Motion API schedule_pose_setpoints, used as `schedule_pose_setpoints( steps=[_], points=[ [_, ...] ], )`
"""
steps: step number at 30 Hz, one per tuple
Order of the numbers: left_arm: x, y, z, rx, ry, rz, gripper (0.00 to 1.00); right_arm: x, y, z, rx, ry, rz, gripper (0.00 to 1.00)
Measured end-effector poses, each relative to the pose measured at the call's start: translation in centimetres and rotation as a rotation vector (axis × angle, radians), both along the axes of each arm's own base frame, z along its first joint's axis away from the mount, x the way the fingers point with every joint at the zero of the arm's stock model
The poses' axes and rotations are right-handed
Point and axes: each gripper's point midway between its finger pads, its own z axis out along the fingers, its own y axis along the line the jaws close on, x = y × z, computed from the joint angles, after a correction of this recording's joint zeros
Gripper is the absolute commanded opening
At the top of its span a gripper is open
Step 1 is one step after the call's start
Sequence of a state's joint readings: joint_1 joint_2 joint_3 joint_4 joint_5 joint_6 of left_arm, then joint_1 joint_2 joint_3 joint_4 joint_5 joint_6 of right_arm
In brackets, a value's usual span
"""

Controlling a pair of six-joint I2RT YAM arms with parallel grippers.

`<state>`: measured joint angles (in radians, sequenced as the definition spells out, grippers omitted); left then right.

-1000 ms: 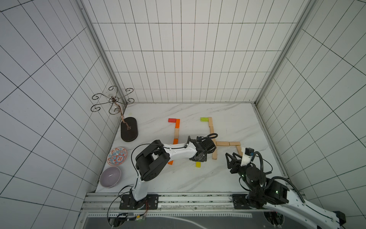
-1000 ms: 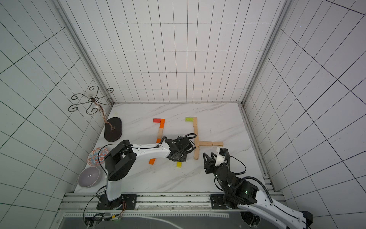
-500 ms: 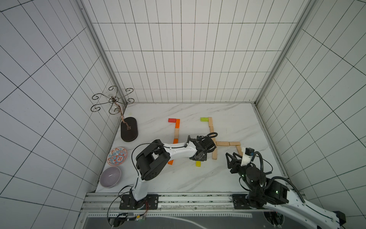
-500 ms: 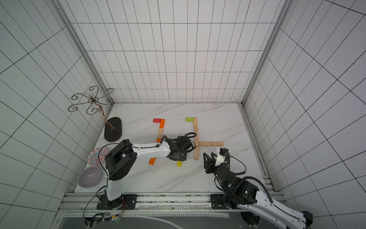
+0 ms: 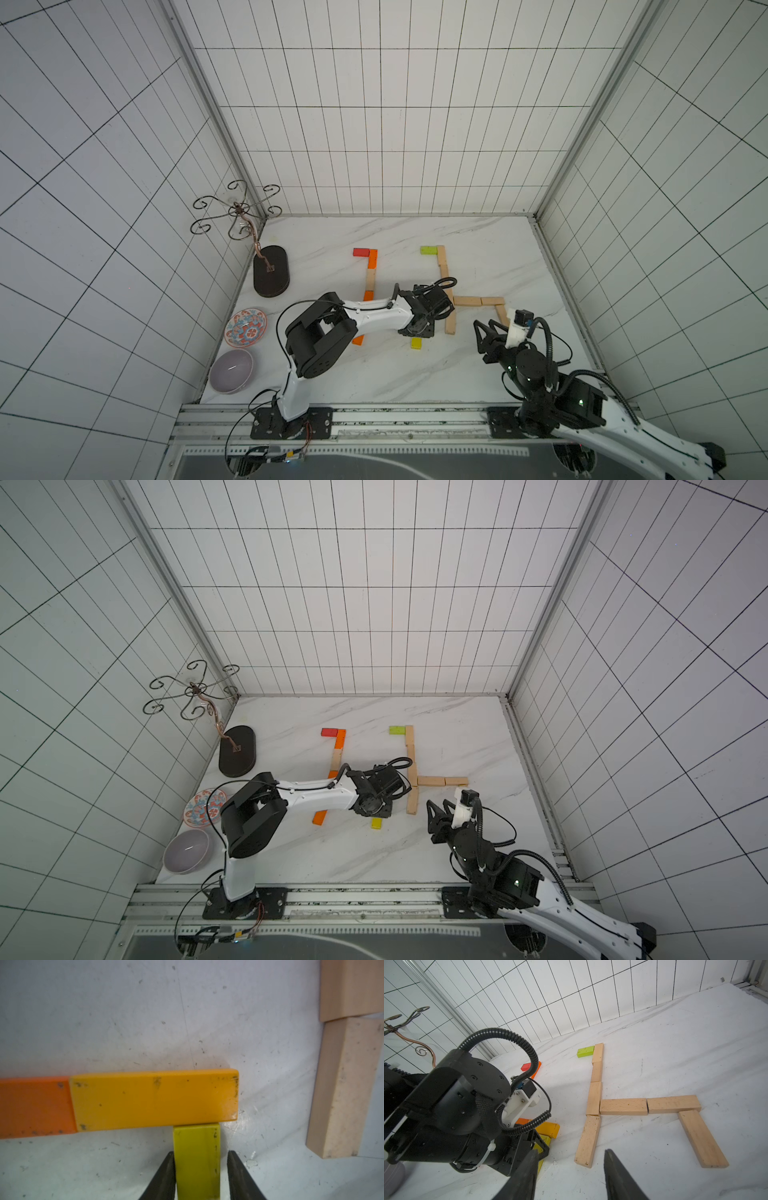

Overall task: Assemble a giraffe with building blocks
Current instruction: Assemble the building block at the center of the board, then reset both arms

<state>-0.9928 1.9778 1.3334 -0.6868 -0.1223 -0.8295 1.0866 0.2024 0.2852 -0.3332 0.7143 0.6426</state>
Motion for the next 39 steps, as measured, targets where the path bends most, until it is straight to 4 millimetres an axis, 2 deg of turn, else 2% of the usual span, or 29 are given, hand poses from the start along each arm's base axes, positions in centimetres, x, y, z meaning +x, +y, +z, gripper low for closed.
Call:
schedule_pose_setpoints(
  steps=[7, 10, 12, 15, 20, 22, 24, 27, 30, 34, 36, 39],
  points=[
    [0.0, 0.2, 0.2, 0.003, -0.001, 0.000, 0.55, 0.0, 0.0, 0.0, 0.000, 0.000, 0.000, 0.52],
    [-0.6, 1.0, 0.3, 0.020, 0.006, -0.002, 0.58, 0.0, 0.0, 0.0, -0.002, 0.001, -0.001, 0.52],
    [-1.0, 1.7, 1.2, 0.024, 0.004, -0.003, 0.60, 0.1, 0.1, -0.2, -0.014, 0.004, 0.000, 0.52],
    [-1.2, 2.3, 3.9, -0.007, -0.034, -0.002, 0.65, 0.2, 0.3, -0.6, -0.040, 0.013, 0.000, 0.52],
    [-0.1, 3.7, 12.3, -0.147, -0.195, 0.023, 0.75, 0.6, 1.3, -1.2, -0.083, 0.026, 0.014, 0.52],
    [1.1, 5.5, 15.5, -0.196, -0.270, 0.060, 0.77, 0.8, 1.8, -1.5, -0.103, 0.033, 0.023, 0.52],
    [3.0, 8.7, 18.7, -0.232, -0.368, 0.132, 0.79, 1.0, 2.5, -1.9, -0.127, 0.038, 0.034, 0.53],
    [5.2, 14.3, 21.6, -0.245, -0.503, 0.247, 0.81, 1.7, 3.2, -2.5, -0.160, 0.049, 0.041, 0.52],
    [6.7, 20.2, 23.0, -0.229, -0.625, 0.366, 0.82, 3.2, 3.1, -3.3, -0.176, 0.075, 0.017, 0.49],
    [8.4, 26.6, 22.5, -0.174, -0.727, 0.512, 0.82, 6.1, 1.3, -4.7, -0.207, 0.127, -0.053, 0.50],
    [9.1, 29.4, 21.2, -0.133, -0.749, 0.578, 0.82, 7.6, 0.3, -5.1, -0.234, 0.146, -0.088, 0.51],
    [9.5, 32.4, 19.0, -0.072, -0.764, 0.647, 0.82, 9.6, -0.9, -4.7, -0.251, 0.138, -0.128, 0.52]
  ],
)
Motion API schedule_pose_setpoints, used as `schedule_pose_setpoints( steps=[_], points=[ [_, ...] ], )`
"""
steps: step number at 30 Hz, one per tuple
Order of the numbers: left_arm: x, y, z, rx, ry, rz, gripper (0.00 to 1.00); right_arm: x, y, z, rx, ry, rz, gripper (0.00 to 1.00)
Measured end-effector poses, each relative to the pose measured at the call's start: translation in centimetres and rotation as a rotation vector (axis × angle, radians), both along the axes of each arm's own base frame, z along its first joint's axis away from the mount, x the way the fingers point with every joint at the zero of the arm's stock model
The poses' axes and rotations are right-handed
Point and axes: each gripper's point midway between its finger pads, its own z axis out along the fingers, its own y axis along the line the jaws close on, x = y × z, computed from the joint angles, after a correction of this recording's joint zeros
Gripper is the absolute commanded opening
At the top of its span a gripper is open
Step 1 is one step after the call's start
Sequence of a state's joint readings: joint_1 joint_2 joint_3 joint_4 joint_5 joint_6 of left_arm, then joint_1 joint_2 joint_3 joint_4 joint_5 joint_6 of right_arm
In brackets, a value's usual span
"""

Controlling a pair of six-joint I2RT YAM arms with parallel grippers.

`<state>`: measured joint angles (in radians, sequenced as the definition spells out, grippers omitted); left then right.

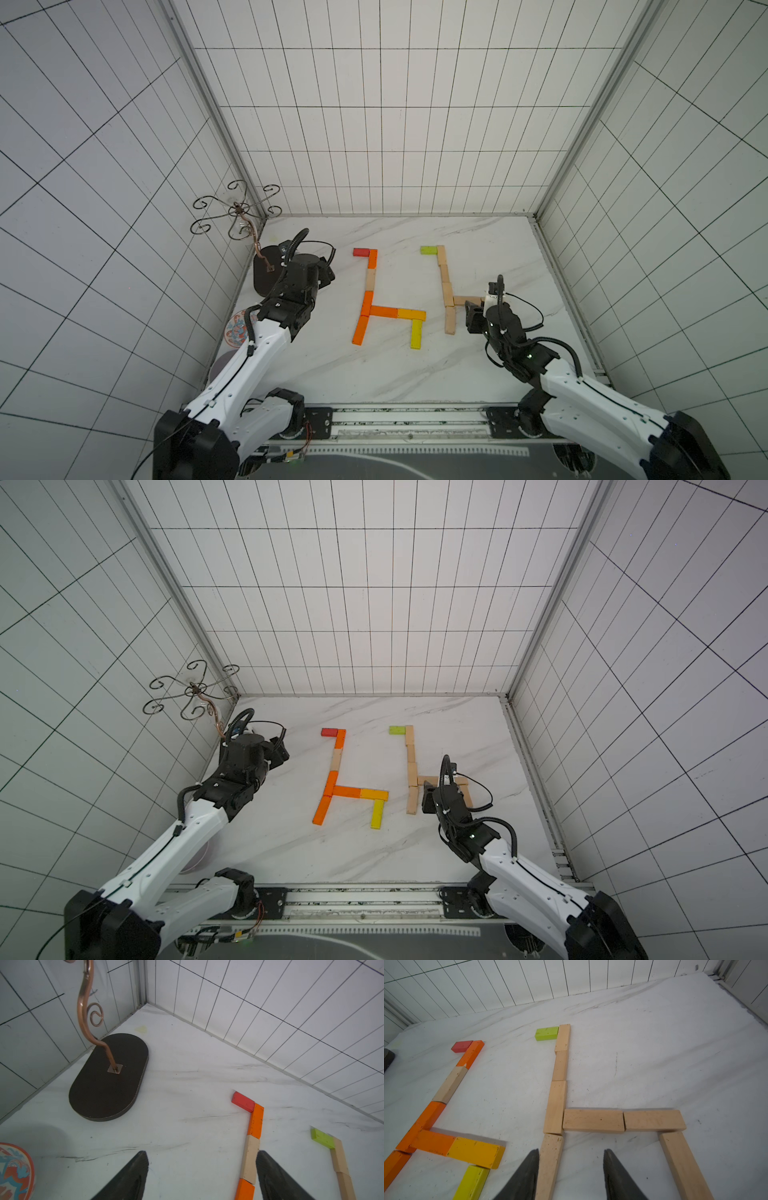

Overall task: Assemble a giraffe with building blocks
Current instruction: Reset both arms

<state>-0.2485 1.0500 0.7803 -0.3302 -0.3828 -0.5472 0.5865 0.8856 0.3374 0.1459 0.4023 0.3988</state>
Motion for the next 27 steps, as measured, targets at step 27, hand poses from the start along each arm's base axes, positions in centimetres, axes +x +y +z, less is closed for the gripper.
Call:
schedule_pose_setpoints(
  steps=[27],
  points=[
    [-2.5, 7.7, -3.2, 0.374, -0.209, 0.272, 0.86, 6.7, -15.2, 7.0, -0.146, -0.307, -0.413, 0.62]
  ],
)
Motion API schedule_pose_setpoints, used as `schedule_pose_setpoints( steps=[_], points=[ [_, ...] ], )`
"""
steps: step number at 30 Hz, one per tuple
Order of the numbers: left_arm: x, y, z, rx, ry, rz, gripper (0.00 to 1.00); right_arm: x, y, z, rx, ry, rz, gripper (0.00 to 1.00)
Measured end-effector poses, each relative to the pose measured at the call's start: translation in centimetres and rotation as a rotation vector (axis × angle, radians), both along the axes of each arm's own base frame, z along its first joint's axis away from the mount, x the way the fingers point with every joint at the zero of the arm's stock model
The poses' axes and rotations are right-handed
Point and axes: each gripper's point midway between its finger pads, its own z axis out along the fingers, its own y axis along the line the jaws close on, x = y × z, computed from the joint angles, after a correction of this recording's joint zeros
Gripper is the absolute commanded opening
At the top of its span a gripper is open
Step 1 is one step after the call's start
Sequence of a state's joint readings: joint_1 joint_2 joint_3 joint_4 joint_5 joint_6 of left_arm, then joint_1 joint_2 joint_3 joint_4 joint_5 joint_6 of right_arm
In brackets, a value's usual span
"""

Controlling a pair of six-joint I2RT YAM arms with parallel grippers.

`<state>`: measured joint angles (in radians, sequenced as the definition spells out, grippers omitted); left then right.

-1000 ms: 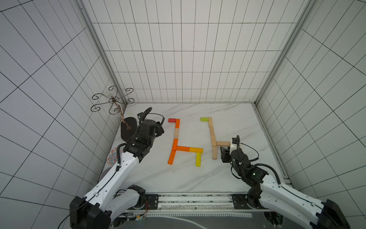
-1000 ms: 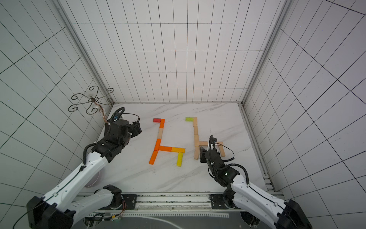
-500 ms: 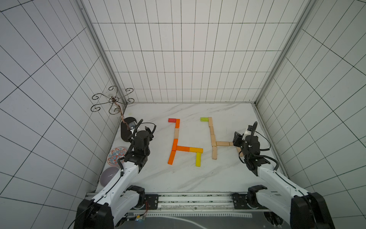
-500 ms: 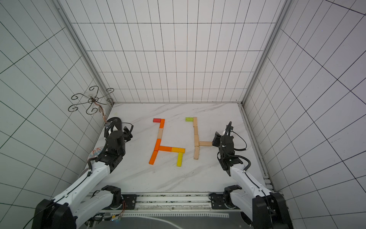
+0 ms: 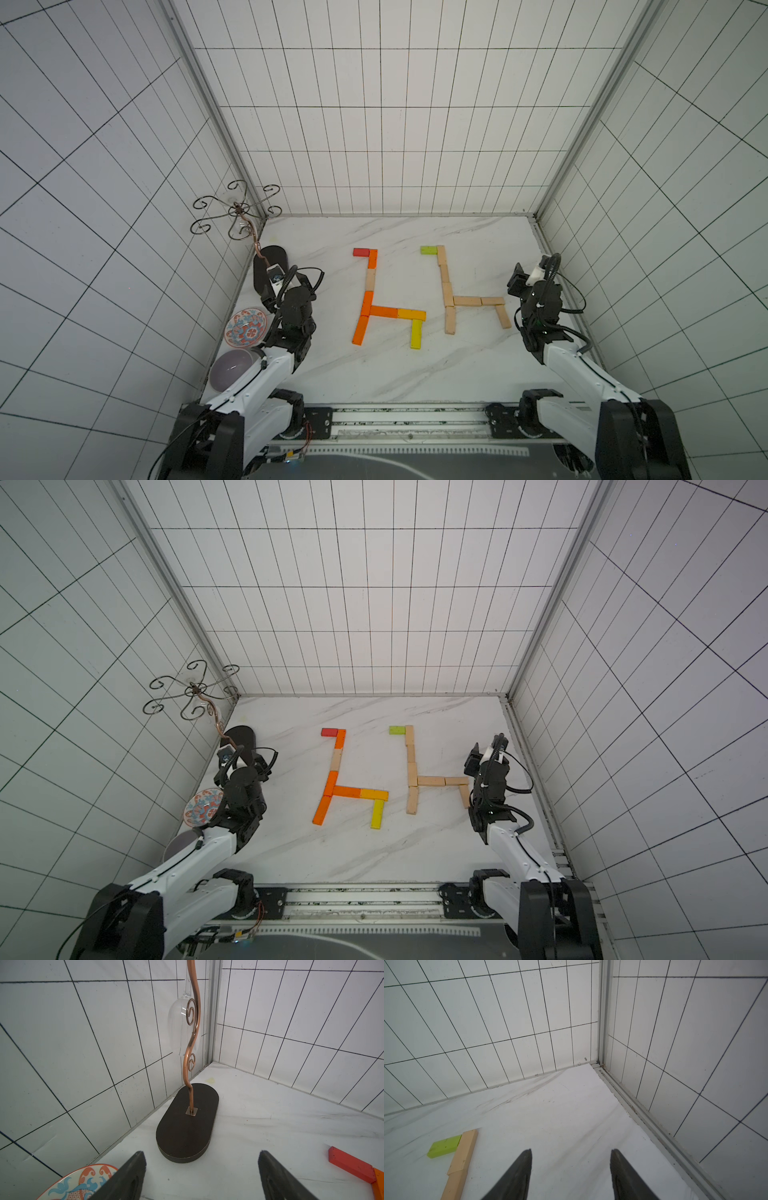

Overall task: Assemble a giraffe with building blocks
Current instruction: Reset both arms

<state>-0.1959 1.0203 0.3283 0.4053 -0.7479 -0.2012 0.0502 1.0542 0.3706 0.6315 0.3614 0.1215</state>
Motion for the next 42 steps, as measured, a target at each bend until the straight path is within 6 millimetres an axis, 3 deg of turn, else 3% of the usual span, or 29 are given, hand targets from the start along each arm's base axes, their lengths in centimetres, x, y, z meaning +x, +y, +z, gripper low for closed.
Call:
schedule_pose_setpoints(
  steps=[4, 9, 12, 18, 23, 29, 30, 31, 38, 40, 42],
  points=[
    [-0.4, 0.3, -2.1, 0.013, 0.013, 0.004, 0.87, 0.0, -0.7, -0.4, -0.041, -0.011, -0.038, 0.65],
    [-0.9, 0.7, -4.7, 0.026, 0.034, -0.002, 0.87, -0.4, -1.1, -4.5, -0.070, 0.065, -0.061, 0.68],
    [-0.6, 0.6, -4.0, 0.015, -0.007, -0.017, 0.88, -0.7, -1.2, -6.5, -0.077, 0.107, -0.060, 0.68],
    [0.3, 0.3, -3.4, 0.011, -0.059, -0.045, 0.88, -0.1, -1.0, -5.5, -0.084, 0.044, -0.045, 0.69],
    [0.4, 0.3, -2.9, 0.020, -0.079, -0.046, 0.89, 0.8, -0.3, -6.0, -0.087, 0.026, -0.004, 0.70],
    [-0.3, 0.6, -2.1, 0.019, -0.129, -0.040, 0.89, 1.7, 0.4, -9.2, -0.091, 0.084, 0.054, 0.74],
    [-0.1, 0.5, -2.1, 0.018, -0.138, -0.043, 0.90, 1.8, 0.3, -9.0, -0.090, 0.072, 0.056, 0.96],
    [0.1, 0.4, -2.1, 0.016, -0.147, -0.049, 0.90, 1.9, 0.1, -8.8, -0.088, 0.061, 0.054, 1.00],
    [1.9, -1.2, -4.9, 0.047, -0.074, -0.149, 0.90, 2.0, 0.2, -8.1, -0.082, 0.033, 0.071, 1.00],
    [2.9, -2.0, -4.6, 0.058, -0.066, -0.193, 0.90, 2.0, 0.2, -8.0, -0.082, 0.028, 0.071, 1.00],
    [4.2, -2.8, -4.1, 0.073, -0.074, -0.231, 0.97, 2.1, 0.3, -8.0, -0.082, 0.027, 0.074, 1.00]
  ],
)
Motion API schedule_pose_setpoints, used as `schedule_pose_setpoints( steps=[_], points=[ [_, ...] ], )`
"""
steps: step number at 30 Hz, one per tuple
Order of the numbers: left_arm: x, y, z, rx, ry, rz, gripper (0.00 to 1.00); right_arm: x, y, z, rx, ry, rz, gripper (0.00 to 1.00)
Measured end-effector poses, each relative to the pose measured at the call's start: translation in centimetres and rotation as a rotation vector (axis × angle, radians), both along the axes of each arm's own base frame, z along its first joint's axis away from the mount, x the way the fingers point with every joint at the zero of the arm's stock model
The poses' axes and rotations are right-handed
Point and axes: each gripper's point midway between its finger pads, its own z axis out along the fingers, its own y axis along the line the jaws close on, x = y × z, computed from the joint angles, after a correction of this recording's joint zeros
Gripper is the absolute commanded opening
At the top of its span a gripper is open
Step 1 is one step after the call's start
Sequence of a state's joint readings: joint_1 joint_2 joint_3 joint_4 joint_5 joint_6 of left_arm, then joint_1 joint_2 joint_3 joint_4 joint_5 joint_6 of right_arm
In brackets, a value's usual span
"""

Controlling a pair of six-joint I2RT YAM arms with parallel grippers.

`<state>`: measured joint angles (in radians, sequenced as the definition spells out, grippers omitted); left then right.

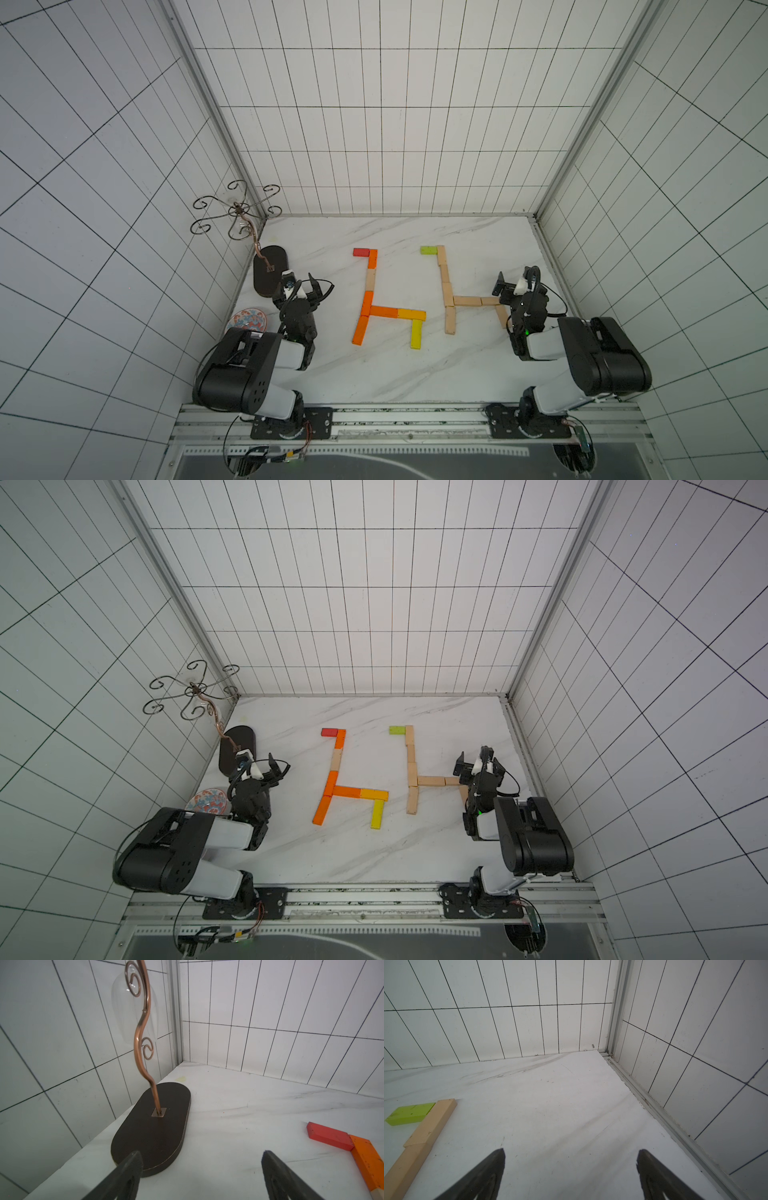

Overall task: Assemble a giraffe with building blocks
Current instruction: Reset both arms

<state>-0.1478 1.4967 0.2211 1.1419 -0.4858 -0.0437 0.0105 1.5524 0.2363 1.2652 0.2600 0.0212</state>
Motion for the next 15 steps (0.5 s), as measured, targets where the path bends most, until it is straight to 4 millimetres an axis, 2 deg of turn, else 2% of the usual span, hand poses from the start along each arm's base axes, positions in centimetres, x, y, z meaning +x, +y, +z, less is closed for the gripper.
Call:
schedule_pose_setpoints(
  steps=[2, 4, 15],
  points=[
    [1.8, -1.1, -0.1, 0.028, 0.011, -0.033, 0.97, 0.0, 0.1, 0.0, 0.000, 0.000, 0.003, 1.00],
    [2.7, -1.9, -1.0, 0.042, 0.056, -0.064, 0.97, 0.0, 0.1, 0.0, 0.000, 0.000, 0.005, 1.00],
    [3.1, -2.0, -0.9, 0.051, 0.067, -0.088, 0.97, 0.0, 0.2, 0.0, 0.001, 0.000, 0.009, 0.99]
  ],
)
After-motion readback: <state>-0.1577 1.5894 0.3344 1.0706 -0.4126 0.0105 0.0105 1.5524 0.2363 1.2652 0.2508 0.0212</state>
